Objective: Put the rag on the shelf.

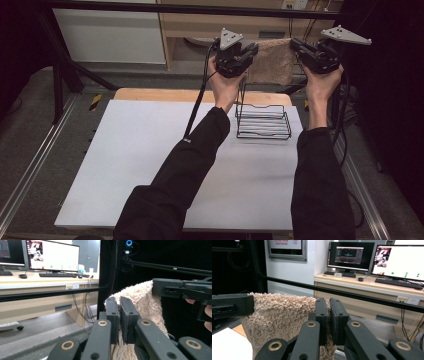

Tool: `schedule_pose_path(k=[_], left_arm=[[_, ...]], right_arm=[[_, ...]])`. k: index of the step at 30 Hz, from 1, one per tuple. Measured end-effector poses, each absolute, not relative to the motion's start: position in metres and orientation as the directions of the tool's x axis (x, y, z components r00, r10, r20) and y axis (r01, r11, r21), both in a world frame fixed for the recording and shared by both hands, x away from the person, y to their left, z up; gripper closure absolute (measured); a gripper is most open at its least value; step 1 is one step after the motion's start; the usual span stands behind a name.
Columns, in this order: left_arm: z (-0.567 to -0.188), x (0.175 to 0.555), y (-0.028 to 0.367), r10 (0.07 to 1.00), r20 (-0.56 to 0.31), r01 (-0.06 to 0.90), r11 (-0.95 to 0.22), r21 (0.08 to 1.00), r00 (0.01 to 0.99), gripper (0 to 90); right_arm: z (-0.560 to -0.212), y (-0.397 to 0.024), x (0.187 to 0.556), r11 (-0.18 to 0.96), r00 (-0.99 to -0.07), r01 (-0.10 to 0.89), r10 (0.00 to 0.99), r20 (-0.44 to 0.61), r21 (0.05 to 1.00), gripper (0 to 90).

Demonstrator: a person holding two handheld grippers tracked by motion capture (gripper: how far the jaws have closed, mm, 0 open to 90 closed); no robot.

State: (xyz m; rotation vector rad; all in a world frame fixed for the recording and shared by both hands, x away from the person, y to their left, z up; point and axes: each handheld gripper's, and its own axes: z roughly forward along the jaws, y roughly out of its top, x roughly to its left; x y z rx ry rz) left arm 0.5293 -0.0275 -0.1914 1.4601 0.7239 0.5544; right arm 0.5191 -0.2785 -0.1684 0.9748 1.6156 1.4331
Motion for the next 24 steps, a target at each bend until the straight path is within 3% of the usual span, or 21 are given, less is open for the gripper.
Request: schedule_pose_path(k=[10, 15, 24], left_arm=[[-0.198, 0.529, -0.026, 0.764, -0.038, 0.062, -0.003, 0.998, 0.644, 85.4], [-0.203, 0.531, -0.021, 0.761, -0.068, 0.086, 0.017, 0.996, 0.645, 85.5], [-0.213, 0.527, -0.033, 0.736, -0.041, 0.095, -0.032, 0.995, 0.676, 85.4]], right_arm=[[-0.174, -0.275, 0.525, 0.091, -0.446, 0.068, 0.893, -0.052, 0.994, 85.5], [-0.179, -0.270, 0.527, 0.109, -0.459, 0.078, 0.886, -0.061, 0.991, 85.4], [-0.197, -0.282, 0.523, 0.099, -0.449, 0.106, 0.893, -0.042, 0.989, 85.4]])
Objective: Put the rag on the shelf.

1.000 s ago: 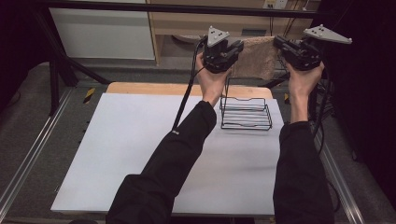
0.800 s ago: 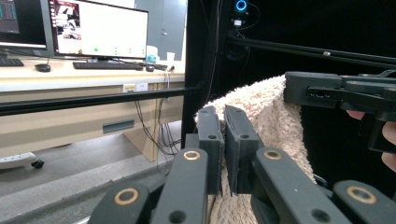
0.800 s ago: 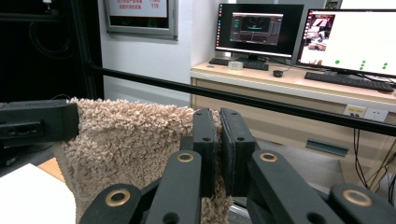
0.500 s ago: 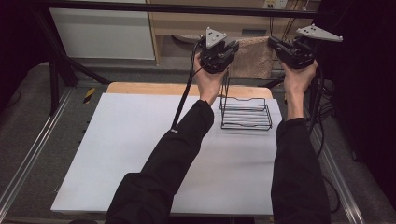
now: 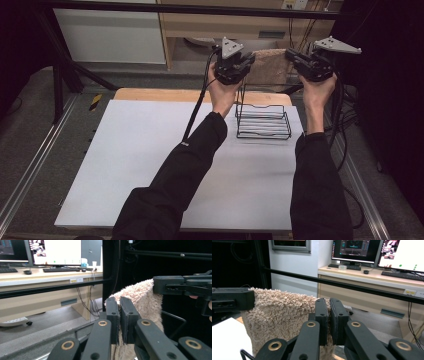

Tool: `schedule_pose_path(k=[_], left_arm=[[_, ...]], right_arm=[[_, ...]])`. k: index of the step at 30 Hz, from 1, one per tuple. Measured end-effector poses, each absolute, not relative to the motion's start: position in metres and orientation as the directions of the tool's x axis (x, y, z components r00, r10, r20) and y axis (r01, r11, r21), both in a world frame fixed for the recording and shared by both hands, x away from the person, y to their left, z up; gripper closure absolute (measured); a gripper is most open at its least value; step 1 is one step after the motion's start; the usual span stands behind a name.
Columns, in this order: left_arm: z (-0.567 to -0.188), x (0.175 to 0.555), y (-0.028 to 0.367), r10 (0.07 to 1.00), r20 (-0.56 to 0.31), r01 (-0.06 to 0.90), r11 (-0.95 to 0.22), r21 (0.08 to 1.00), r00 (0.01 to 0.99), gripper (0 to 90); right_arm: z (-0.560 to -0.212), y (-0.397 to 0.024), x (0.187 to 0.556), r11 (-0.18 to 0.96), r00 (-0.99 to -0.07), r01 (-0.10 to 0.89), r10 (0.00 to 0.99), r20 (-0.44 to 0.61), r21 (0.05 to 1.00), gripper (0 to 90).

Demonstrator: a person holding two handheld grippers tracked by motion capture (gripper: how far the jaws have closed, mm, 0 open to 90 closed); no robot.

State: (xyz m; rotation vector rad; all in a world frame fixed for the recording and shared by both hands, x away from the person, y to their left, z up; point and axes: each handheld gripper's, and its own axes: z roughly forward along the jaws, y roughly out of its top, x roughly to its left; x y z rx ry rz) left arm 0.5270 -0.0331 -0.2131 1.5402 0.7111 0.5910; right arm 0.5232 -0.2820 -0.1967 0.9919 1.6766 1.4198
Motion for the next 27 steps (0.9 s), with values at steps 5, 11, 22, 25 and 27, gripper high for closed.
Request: schedule_pose_path(k=[5, 11, 22, 25, 27], left_arm=[[-0.219, 0.524, -0.047, 0.718, -0.037, 0.103, -0.049, 0.993, 0.695, 85.4], [-0.225, 0.517, -0.055, 0.702, -0.022, 0.093, -0.063, 0.994, 0.712, 85.3], [-0.235, 0.510, -0.044, 0.678, -0.028, 0.112, -0.080, 0.990, 0.735, 85.0], [-0.237, 0.509, -0.040, 0.670, -0.031, 0.114, -0.080, 0.990, 0.742, 85.0], [-0.239, 0.506, -0.038, 0.664, -0.029, 0.111, -0.081, 0.990, 0.747, 85.0]], right_arm=[[-0.204, -0.296, 0.516, 0.098, -0.437, 0.116, 0.899, -0.038, 0.988, 85.4], [-0.208, -0.309, 0.505, 0.100, -0.439, 0.117, 0.898, -0.038, 0.988, 85.3], [-0.219, -0.306, 0.492, 0.109, -0.475, 0.111, 0.879, -0.043, 0.988, 85.2], [-0.221, -0.304, 0.490, 0.114, -0.480, 0.107, 0.876, -0.049, 0.988, 85.2], [-0.222, -0.303, 0.488, 0.112, -0.486, 0.104, 0.873, -0.048, 0.988, 85.1]])
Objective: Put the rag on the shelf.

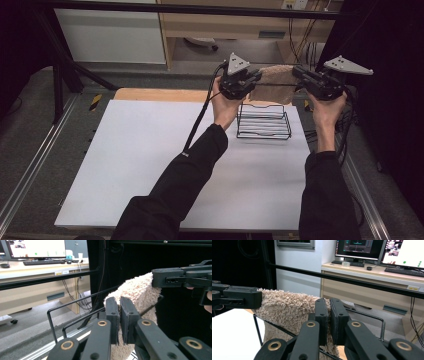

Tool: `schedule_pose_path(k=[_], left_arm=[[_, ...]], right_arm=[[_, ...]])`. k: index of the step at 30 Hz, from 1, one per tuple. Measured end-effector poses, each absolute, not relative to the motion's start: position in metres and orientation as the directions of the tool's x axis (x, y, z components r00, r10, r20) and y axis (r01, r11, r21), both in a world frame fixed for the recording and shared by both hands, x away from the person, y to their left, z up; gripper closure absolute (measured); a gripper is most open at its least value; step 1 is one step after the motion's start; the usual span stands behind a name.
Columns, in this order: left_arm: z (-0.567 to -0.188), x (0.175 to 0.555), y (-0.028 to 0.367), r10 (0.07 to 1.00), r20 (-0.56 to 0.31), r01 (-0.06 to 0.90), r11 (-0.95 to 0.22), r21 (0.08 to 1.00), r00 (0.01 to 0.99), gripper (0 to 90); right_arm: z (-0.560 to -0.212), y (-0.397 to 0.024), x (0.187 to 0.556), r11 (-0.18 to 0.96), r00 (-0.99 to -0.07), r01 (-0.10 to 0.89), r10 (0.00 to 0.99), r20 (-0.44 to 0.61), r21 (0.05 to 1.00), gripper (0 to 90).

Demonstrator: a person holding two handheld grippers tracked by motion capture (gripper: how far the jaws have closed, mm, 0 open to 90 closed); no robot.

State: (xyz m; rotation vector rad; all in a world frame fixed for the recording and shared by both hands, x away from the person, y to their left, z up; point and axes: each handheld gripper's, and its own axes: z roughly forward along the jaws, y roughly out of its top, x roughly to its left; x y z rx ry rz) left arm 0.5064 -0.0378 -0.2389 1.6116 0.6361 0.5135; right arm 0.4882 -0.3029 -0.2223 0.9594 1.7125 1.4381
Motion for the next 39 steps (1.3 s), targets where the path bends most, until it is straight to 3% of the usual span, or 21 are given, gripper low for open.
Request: schedule_pose_path(k=[21, 32, 36, 39], left_arm=[[-0.247, 0.498, -0.033, 0.632, -0.011, 0.146, -0.161, 0.976, 0.774, 82.3], [-0.208, 0.499, -0.022, 0.660, -0.057, 0.181, -0.120, 0.976, 0.749, 68.9], [-0.203, 0.507, -0.032, 0.673, -0.052, 0.207, -0.152, 0.967, 0.738, 69.6], [-0.209, 0.514, -0.038, 0.658, -0.087, 0.248, -0.156, 0.956, 0.748, 75.0]], right_arm=[[-0.244, -0.304, 0.461, 0.115, -0.518, 0.089, 0.854, -0.052, 0.989, 84.7], [-0.257, -0.306, 0.457, 0.130, -0.547, 0.092, 0.835, -0.059, 0.987, 84.9], [-0.260, -0.307, 0.456, 0.129, -0.553, 0.093, 0.831, -0.057, 0.987, 84.7], [-0.261, -0.308, 0.455, 0.132, -0.558, 0.093, 0.828, -0.058, 0.987, 84.6]])
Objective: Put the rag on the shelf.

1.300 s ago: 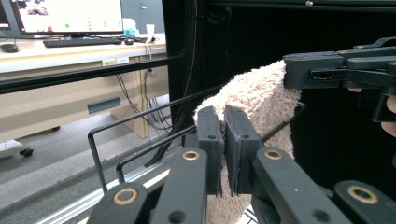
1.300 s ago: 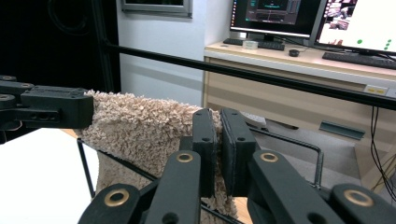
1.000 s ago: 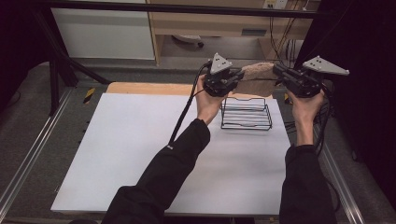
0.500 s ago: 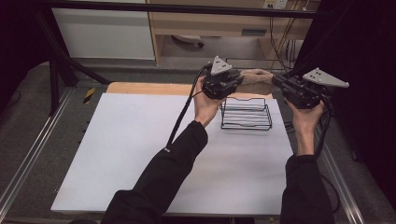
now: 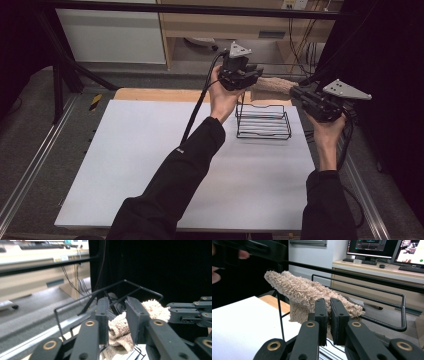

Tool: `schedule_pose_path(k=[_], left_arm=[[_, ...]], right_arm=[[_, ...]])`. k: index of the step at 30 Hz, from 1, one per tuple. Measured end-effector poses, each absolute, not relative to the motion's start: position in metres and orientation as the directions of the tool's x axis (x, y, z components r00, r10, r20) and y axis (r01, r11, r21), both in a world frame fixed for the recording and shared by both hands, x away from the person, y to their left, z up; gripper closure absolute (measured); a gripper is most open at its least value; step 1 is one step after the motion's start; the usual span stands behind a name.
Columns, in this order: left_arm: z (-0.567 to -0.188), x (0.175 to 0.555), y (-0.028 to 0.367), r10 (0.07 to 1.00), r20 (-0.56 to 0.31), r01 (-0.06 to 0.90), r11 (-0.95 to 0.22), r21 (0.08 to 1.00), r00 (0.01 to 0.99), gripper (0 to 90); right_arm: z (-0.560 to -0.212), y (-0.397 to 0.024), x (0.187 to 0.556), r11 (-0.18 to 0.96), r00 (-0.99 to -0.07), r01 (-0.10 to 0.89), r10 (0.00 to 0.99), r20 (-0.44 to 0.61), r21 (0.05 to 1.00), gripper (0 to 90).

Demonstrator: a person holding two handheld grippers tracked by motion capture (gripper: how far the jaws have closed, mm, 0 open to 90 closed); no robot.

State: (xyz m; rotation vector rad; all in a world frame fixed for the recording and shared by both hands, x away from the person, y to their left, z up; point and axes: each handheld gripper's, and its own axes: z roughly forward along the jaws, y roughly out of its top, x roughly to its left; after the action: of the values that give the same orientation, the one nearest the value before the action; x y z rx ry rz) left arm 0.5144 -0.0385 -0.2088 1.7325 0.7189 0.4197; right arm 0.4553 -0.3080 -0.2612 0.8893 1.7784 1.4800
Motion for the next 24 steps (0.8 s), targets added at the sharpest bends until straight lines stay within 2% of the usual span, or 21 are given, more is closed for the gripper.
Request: schedule_pose_path(k=[4, 16, 20, 24], left_arm=[[-0.218, 0.517, -0.043, 0.631, -0.100, 0.278, -0.191, 0.941, 0.770, 83.5], [-0.241, 0.510, -0.043, 0.613, -0.068, 0.272, -0.247, 0.930, 0.788, 88.5], [-0.246, 0.510, -0.045, 0.613, -0.055, 0.267, -0.259, 0.928, 0.788, 88.7], [-0.248, 0.509, -0.046, 0.616, -0.043, 0.263, -0.271, 0.926, 0.787, 88.7]], right_arm=[[-0.263, -0.309, 0.455, 0.135, -0.563, 0.094, 0.825, -0.059, 0.986, 84.2], [-0.262, -0.310, 0.453, 0.103, -0.585, 0.148, 0.811, 0.004, 0.984, 73.9], [-0.256, -0.310, 0.450, 0.083, -0.588, 0.142, 0.808, 0.017, 0.986, 76.0], [-0.258, -0.306, 0.456, 0.097, -0.544, 0.217, 0.838, 0.038, 0.971, 83.9]])
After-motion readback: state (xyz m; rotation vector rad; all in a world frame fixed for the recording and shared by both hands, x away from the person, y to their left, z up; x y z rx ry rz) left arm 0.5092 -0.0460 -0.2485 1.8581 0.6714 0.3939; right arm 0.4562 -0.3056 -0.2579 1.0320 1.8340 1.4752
